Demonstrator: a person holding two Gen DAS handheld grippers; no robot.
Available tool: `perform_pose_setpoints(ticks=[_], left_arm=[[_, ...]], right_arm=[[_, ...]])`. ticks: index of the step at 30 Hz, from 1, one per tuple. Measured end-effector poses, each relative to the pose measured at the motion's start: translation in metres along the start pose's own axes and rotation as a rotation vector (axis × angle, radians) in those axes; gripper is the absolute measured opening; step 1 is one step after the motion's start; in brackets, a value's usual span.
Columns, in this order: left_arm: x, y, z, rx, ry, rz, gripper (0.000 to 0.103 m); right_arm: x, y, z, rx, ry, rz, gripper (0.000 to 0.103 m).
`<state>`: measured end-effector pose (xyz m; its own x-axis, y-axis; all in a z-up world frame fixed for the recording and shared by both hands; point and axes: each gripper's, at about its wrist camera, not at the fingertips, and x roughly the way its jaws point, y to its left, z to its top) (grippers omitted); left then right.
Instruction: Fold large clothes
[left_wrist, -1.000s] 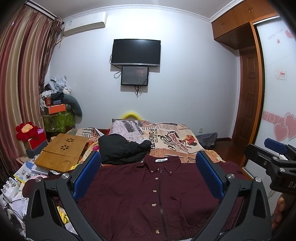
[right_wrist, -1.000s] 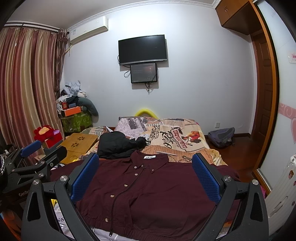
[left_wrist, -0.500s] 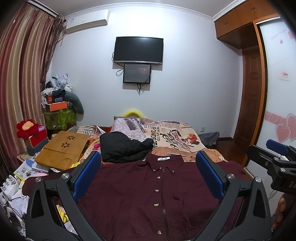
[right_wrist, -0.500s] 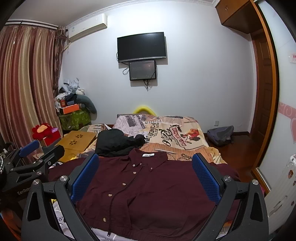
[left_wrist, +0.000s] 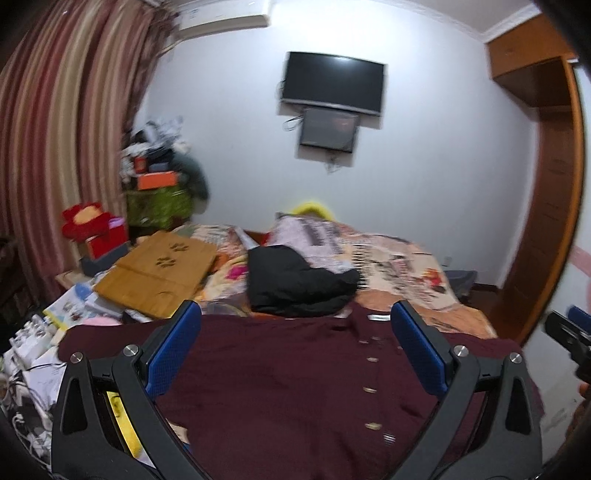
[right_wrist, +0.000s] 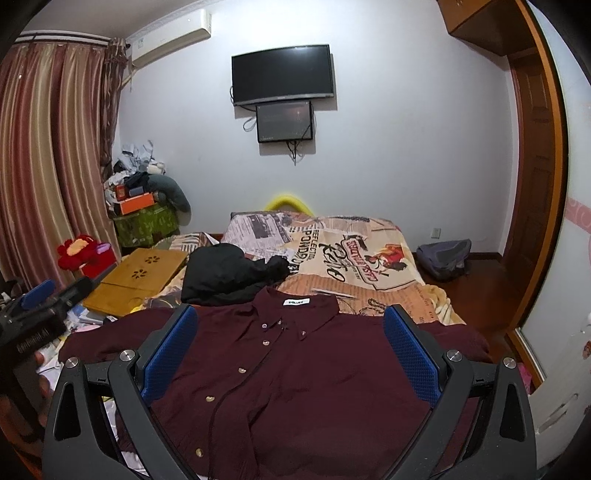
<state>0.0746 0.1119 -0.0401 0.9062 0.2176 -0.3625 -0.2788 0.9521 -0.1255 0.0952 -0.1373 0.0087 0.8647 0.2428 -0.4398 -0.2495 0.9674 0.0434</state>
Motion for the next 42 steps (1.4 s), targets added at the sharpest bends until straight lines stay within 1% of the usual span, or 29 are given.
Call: perform_pose_setpoints(ticks=[2,5,8,10,11,14,15,17,19,20,21,22,24,26,27,28,30,32,34,35,36,37,38,40,41,42], left_arm=[[0.016,0.025,0.004,-0.031,0.008,0.073,0.103],[0.037,0.062,0.008,-0.086,0.026,0.15,0.103],[0.063,0.11,0.003,-0.152,0.08,0.216,0.103],[0.079,0.139,-0.006,-0.19,0.119,0.254,0.103],[0.089,0.159,-0.013,-0.223,0.154,0.28,0.103],[0.112,0.211,-0.039,-0.338,0.242,0.304,0.103],[0.119,0.231,-0.052,-0.394,0.27,0.312,0.103],[0.135,0.269,-0.078,-0.503,0.357,0.335,0.103],[0.146,0.297,-0.104,-0.592,0.418,0.352,0.102],[0.153,0.31,-0.118,-0.625,0.448,0.361,0.099],[0.157,0.317,-0.127,-0.642,0.475,0.367,0.092],[0.162,0.325,-0.138,-0.654,0.51,0.373,0.09],[0.17,0.338,-0.159,-0.694,0.566,0.373,0.088],[0.18,0.348,-0.179,-0.77,0.601,0.332,0.088],[0.186,0.357,-0.191,-0.82,0.616,0.299,0.088],[0.191,0.361,-0.198,-0.857,0.625,0.283,0.088],[0.201,0.373,-0.217,-0.943,0.644,0.27,0.084],[0.206,0.379,-0.228,-1.002,0.644,0.247,0.082],[0.211,0.387,-0.238,-1.077,0.624,0.23,0.075],[0.214,0.389,-0.24,-1.093,0.616,0.229,0.069],[0.217,0.391,-0.24,-1.086,0.606,0.243,0.06],[0.219,0.392,-0.239,-1.073,0.598,0.252,0.055],[0.219,0.391,-0.235,-1.05,0.583,0.261,0.048],[0.22,0.386,-0.224,-0.992,0.581,0.292,0.028],[0.222,0.383,-0.218,-0.945,0.595,0.323,0.009],[0.224,0.376,-0.207,-0.861,0.62,0.369,0.009]], right_arm=[[0.01,-0.001,0.0,-0.001,0.02,-0.004,0.1],[0.026,-0.006,-0.002,0.001,0.054,-0.02,0.1],[0.039,-0.013,-0.004,0.013,0.091,-0.037,0.1],[0.046,-0.018,-0.006,0.023,0.118,-0.048,0.1],[0.05,-0.021,-0.008,0.029,0.135,-0.056,0.1],[0.061,-0.029,-0.013,0.052,0.185,-0.07,0.1],[0.065,-0.03,-0.014,0.059,0.2,-0.071,0.1],[0.071,-0.033,-0.018,0.072,0.233,-0.076,0.1],[0.077,-0.036,-0.023,0.08,0.267,-0.085,0.1],[0.08,-0.037,-0.023,0.083,0.281,-0.087,0.1],[0.084,-0.039,-0.023,0.086,0.293,-0.088,0.1],[0.088,-0.04,-0.024,0.087,0.305,-0.091,0.1],[0.092,-0.04,-0.026,0.087,0.324,-0.097,0.1],[0.1,-0.042,-0.026,0.092,0.339,-0.099,0.1],[0.102,-0.042,-0.027,0.094,0.349,-0.099,0.1],[0.106,-0.041,-0.027,0.097,0.355,-0.099,0.1],[0.112,-0.041,-0.027,0.099,0.368,-0.097,0.1],[0.117,-0.039,-0.028,0.095,0.377,-0.095,0.1],[0.121,-0.037,-0.029,0.087,0.382,-0.095,0.1],[0.123,-0.036,-0.029,0.082,0.387,-0.097,0.1],[0.125,-0.037,-0.03,0.079,0.391,-0.097,0.1],[0.126,-0.036,-0.03,0.077,0.396,-0.098,0.1],[0.127,-0.037,-0.031,0.078,0.401,-0.098,0.1],[0.129,-0.036,-0.032,0.083,0.406,-0.095,0.1],[0.129,-0.036,-0.033,0.085,0.407,-0.094,0.1],[0.128,-0.037,-0.033,0.087,0.408,-0.093,0.1]])
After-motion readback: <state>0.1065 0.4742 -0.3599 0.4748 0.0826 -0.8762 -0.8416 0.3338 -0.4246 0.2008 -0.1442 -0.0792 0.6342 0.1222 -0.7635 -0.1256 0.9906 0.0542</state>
